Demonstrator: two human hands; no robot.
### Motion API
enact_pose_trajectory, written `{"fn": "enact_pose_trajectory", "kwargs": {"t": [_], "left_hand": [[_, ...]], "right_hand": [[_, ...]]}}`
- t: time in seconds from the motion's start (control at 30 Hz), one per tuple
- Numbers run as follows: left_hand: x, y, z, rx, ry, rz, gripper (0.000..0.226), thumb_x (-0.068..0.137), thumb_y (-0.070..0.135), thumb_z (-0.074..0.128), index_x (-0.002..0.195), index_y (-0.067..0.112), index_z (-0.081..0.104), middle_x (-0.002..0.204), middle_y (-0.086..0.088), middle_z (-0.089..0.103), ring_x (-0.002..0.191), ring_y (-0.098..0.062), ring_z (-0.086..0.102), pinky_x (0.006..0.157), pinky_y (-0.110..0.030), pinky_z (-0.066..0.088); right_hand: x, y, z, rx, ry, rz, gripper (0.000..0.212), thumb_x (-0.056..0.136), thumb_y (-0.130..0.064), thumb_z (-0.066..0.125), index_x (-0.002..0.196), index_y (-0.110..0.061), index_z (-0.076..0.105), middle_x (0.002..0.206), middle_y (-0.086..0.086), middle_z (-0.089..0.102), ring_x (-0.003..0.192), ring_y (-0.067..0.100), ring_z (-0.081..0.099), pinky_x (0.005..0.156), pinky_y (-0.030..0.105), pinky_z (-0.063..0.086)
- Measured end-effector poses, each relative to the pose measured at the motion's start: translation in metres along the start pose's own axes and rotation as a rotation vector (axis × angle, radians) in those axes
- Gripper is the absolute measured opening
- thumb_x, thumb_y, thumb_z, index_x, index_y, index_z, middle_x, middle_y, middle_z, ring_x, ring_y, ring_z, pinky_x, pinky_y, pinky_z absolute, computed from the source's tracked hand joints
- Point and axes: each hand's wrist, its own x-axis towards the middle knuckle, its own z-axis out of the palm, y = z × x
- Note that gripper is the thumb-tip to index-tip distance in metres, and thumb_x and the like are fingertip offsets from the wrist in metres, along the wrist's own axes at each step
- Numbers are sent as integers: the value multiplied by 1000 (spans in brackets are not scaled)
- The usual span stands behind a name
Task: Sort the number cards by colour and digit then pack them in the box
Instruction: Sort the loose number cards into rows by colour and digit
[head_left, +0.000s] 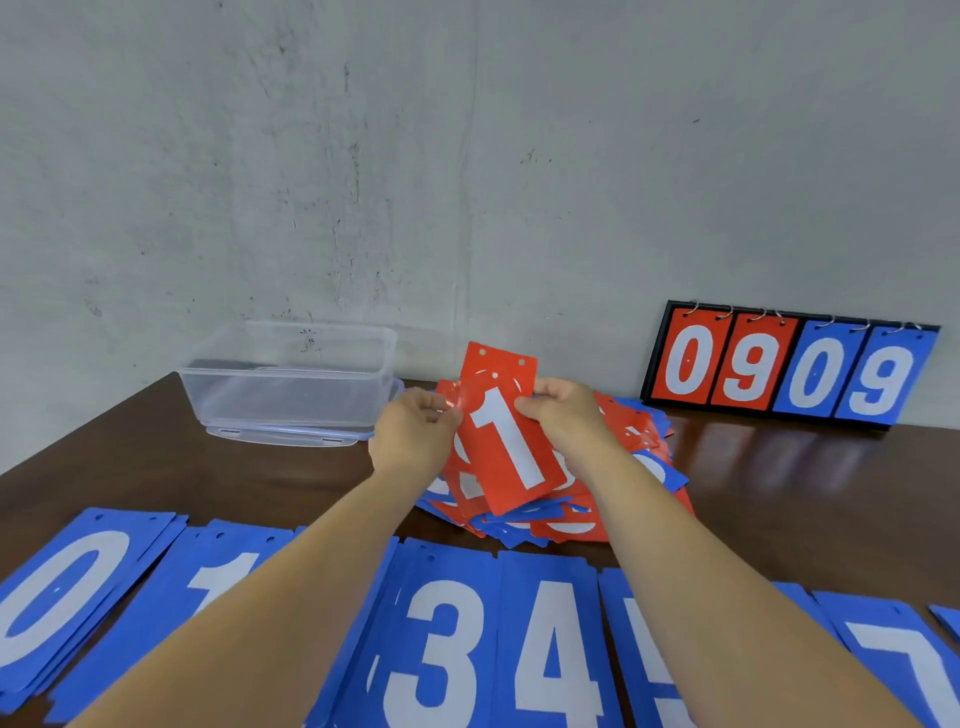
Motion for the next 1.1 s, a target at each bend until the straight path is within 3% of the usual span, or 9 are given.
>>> {"fn": "enact_pose_trajectory", "kwargs": {"t": [0.07,0.13,0.27,0.37,0.53,0.67,0.73,0.87,1.1], "left_hand": [[-2,8,-8,-44,8,29,9,90,23,66,91,15,61,84,1,67,83,-20,65,80,-38,55],[-8,19,-18,-140,30,43,8,91,19,64,86,13,61,79,1,65,78,-19,62,70,-32,52],[-18,36,-46,-337,56,-10,14,92,13,61,79,14,57,70,-3,62,64,-17,57,44,-23,46],[-28,42,-67,-421,22,-8,16,96,11,54,80,13,53,69,-10,60,56,-19,54,50,-25,43],[-54,43,-95,-312,23,111,9,98,13,51,89,12,53,70,-9,59,53,-18,52,40,-20,46],[-75,34,-111,-216,-2,168,8,97,18,54,94,11,56,86,-10,68,71,-26,64,60,-34,54],[-87,32,-118,-191,-27,176,9,97,22,55,92,13,57,90,-8,69,74,-25,66,60,-31,52],[-113,27,-131,-190,-86,176,12,98,21,54,94,10,56,82,-6,67,58,-15,59,40,-14,41],[-139,14,-155,-202,-161,153,12,98,21,54,94,10,56,65,-3,60,38,-1,52,42,-16,44]], "right_hand": [[-9,-12,-3,7,30,7,13,85,-7,66,77,2,62,75,19,60,66,22,53,61,34,49],[-22,-26,-5,36,52,10,18,88,-10,64,71,-8,59,69,12,53,56,18,45,51,26,38],[-51,-47,-18,48,121,-11,15,93,-10,58,84,-4,67,76,8,69,59,13,60,49,19,48],[-73,-56,-26,-20,149,-23,21,95,-14,57,101,4,66,100,24,69,82,38,67,61,27,49],[-115,-68,-35,-102,137,-43,18,96,-15,57,103,-2,67,92,13,69,75,17,59,59,22,48],[-146,-70,-38,-139,147,-39,15,96,-17,57,100,-6,67,91,3,70,76,12,65,59,18,50],[-163,-71,-39,-149,150,-37,14,96,-18,57,97,-8,66,84,-2,68,71,7,62,53,15,45],[-192,-68,-39,-139,170,-35,14,96,-19,57,97,-8,66,90,2,68,76,11,64,62,22,50],[-239,-61,-43,-132,203,-21,13,96,-20,58,97,-10,66,91,0,69,78,12,65,60,21,47]]}}
